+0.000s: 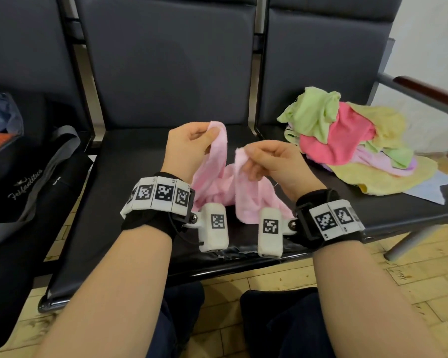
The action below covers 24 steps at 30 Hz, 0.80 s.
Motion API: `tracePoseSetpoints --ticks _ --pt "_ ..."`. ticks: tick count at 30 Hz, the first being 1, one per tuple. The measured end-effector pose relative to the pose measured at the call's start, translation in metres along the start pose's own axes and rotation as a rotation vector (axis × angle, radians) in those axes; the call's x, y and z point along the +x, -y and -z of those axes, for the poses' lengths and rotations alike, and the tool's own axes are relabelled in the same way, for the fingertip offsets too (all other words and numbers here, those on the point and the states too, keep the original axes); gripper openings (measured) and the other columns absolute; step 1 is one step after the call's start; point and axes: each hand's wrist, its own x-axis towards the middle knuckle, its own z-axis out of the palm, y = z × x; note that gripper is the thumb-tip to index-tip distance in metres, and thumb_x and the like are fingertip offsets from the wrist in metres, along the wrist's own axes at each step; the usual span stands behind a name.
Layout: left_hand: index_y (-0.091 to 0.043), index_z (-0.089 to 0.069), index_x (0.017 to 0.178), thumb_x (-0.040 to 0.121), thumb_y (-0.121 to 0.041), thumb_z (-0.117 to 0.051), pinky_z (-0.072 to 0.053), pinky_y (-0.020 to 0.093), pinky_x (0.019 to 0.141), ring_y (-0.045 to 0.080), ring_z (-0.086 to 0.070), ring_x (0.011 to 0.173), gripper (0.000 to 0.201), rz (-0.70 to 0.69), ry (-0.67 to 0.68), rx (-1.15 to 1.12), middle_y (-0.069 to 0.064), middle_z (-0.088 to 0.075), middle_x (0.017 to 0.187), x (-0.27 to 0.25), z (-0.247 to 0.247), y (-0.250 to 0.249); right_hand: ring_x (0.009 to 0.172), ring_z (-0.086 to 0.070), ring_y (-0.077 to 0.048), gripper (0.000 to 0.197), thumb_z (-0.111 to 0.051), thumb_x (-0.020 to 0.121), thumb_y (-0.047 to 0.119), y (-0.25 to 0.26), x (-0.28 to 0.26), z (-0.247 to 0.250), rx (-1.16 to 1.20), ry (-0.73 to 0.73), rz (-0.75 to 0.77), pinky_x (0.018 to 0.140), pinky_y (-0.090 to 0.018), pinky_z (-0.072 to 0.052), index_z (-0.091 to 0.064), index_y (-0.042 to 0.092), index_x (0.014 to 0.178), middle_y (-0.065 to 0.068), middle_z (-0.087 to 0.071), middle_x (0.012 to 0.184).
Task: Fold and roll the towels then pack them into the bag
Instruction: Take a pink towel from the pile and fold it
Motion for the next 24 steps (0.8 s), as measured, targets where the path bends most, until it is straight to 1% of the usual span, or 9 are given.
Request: tracePoseSetpoints --ticks 1,2,4,6,8,12,17,21,24 --pt "-0.022 -0.069 0.081 0.092 -0.014 -0.060 -0.056 0.036 0.082 0.015 -0.067 0.080 0.017 0.004 0.024 0.014 0.003 -0.071 0.081 -0.001 -0.001 0.000 0.049 -0.058 -0.010 0.012 -0.060 0.092 0.008 0.000 0.001 0.000 -0.087 -0.008 0.016 0.052 -0.018 -0.044 -0.070 0.011 0.087 0.000 -0.067 0.062" --pt "-0.021 -0.070 0.080 0.092 -0.014 -0.060 -0.055 0.041 0.085 0.025 -0.068 0.085 0.018 0.006 0.043 0.022 0.011 -0.072 0.086 -0.003 -0.001 -0.001 0.049 -0.055 -0.006 0.014 -0.061 0.092 0.007 0.000 0.002 -0.001 -0.152 -0.025 0.035 0.052 -0.016 -0.043 -0.071 0.014 0.084 0.005 -0.065 0.059" --pt "-0.024 -0.070 0.076 0.091 -0.012 -0.061 -0.055 0.047 0.086 0.032 -0.067 0.088 0.021 0.024 0.065 0.017 0.019 -0.071 0.090 -0.004 -0.002 -0.001 0.063 -0.057 -0.002 0.019 -0.066 0.089 0.009 0.000 0.003 -0.003 -0.236 -0.085 0.095 0.065 -0.015 -0.045 -0.071 0.025 0.081 0.010 -0.063 0.070" --pt "-0.022 -0.069 0.081 0.090 -0.009 -0.063 -0.057 0.044 0.082 0.028 -0.068 0.085 0.017 0.067 0.092 -0.004 0.016 -0.071 0.089 -0.005 -0.004 -0.002 0.076 -0.054 0.001 0.022 -0.069 0.086 0.011 -0.001 0.004 -0.004 -0.293 -0.136 0.161 0.073 -0.012 -0.043 -0.069 0.031 0.079 0.006 -0.055 0.085" --pt "-0.013 -0.069 0.092 0.089 -0.006 -0.064 -0.059 0.037 0.078 0.024 -0.070 0.086 0.009 0.115 0.127 -0.042 0.013 -0.072 0.089 -0.006 -0.006 -0.001 0.080 -0.056 0.003 0.021 -0.068 0.086 0.010 0.000 0.005 -0.005 -0.257 -0.137 0.188 0.076 -0.013 -0.045 -0.069 0.029 0.079 0.003 -0.058 0.091" --pt "-0.005 -0.068 0.101 0.088 -0.006 -0.064 -0.059 0.035 0.080 0.026 -0.071 0.091 0.013 0.143 0.239 -0.103 0.015 -0.072 0.094 -0.008 -0.010 -0.002 0.084 -0.065 -0.012 0.013 -0.065 0.088 0.009 0.001 0.003 -0.005 -0.066 -0.125 0.143 0.081 -0.028 -0.053 -0.072 0.019 0.082 -0.001 -0.071 0.085" --pt "-0.005 -0.067 0.105 0.091 -0.006 -0.061 -0.058 0.033 0.081 0.024 -0.071 0.091 0.015 0.169 0.319 -0.168 0.014 -0.072 0.098 -0.013 -0.012 -0.006 0.082 -0.065 -0.015 0.010 -0.064 0.088 0.005 0.002 0.003 -0.006 0.059 -0.163 0.114 0.078 -0.027 -0.054 -0.070 0.011 0.082 -0.002 -0.070 0.081" --pt "-0.003 -0.067 0.105 0.091 -0.003 -0.059 -0.058 0.033 0.081 0.026 -0.071 0.092 0.016 0.197 0.351 -0.223 0.018 -0.071 0.099 -0.016 -0.013 -0.009 0.081 -0.062 -0.016 0.011 -0.067 0.087 0.009 -0.001 0.005 -0.005 0.013 -0.215 0.145 0.078 -0.029 -0.052 -0.068 0.016 0.078 0.002 -0.067 0.078" --pt "-0.003 -0.069 0.101 0.091 -0.001 -0.057 -0.057 0.037 0.086 0.028 -0.070 0.094 0.016 0.207 0.367 -0.241 0.020 -0.071 0.099 -0.017 -0.015 -0.010 0.082 -0.061 -0.018 0.010 -0.067 0.087 0.012 -0.004 0.006 -0.005 -0.034 -0.234 0.141 0.080 -0.033 -0.052 -0.067 0.016 0.079 0.000 -0.066 0.080"
